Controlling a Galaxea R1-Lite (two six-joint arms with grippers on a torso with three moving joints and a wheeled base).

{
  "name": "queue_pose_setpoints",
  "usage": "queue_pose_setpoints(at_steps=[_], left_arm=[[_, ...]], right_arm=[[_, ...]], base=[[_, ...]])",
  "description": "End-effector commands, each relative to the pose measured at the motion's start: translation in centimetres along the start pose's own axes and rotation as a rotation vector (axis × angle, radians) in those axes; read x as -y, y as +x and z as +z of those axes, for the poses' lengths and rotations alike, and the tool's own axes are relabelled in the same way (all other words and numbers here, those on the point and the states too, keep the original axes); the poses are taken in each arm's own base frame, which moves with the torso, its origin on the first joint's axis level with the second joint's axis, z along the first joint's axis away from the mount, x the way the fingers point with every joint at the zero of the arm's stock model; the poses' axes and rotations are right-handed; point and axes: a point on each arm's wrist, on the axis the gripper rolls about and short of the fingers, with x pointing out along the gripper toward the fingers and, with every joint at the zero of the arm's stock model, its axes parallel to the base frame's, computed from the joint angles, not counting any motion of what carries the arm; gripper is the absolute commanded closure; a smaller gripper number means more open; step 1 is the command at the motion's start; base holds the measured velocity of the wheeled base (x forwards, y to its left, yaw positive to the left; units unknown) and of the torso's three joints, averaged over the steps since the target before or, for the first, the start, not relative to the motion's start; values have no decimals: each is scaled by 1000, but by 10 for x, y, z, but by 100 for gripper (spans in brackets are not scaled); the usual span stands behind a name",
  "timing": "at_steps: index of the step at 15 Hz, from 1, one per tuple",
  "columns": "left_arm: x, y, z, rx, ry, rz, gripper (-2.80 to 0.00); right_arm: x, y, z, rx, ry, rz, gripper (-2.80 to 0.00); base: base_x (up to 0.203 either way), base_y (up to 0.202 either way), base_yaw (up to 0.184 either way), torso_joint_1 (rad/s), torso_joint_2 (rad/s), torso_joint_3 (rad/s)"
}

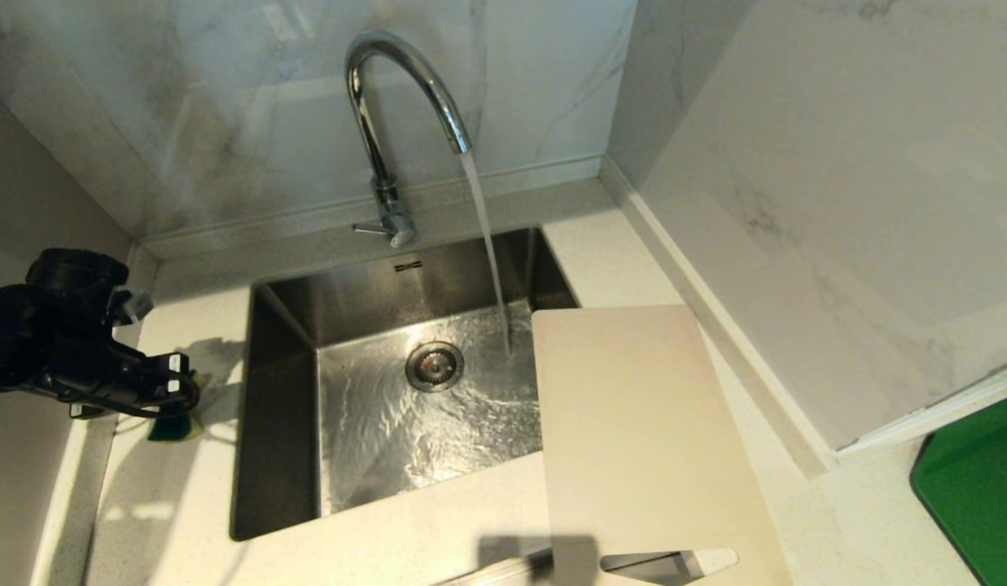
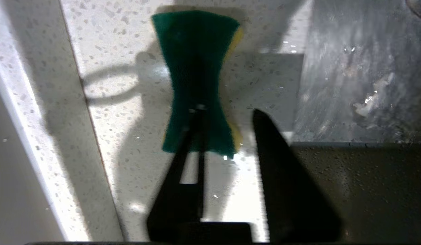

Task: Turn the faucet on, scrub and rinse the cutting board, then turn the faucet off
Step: Pick up the cleaning cloth

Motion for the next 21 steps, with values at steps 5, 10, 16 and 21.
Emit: queue_pose_setpoints(at_steps=[5, 10, 16, 21], left_arm=[[-16, 12, 1, -26, -29, 34, -280], [-21, 28, 3, -11, -46, 33, -280], [-28, 34, 4, -10, -65, 9, 0], [-27, 34, 1, -27, -73, -47, 0]], right_arm=[[0, 0, 0, 0, 0, 0, 0], [0, 0, 0, 0, 0, -1, 0], [0, 0, 0, 0, 0, 0, 0], [0, 0, 0, 1, 0, 1, 0]], base=[[0, 0, 0, 0, 0, 0], [0, 0, 0, 0, 0, 0], [0, 0, 0, 0, 0, 0], [0, 0, 0, 0, 0, 0]])
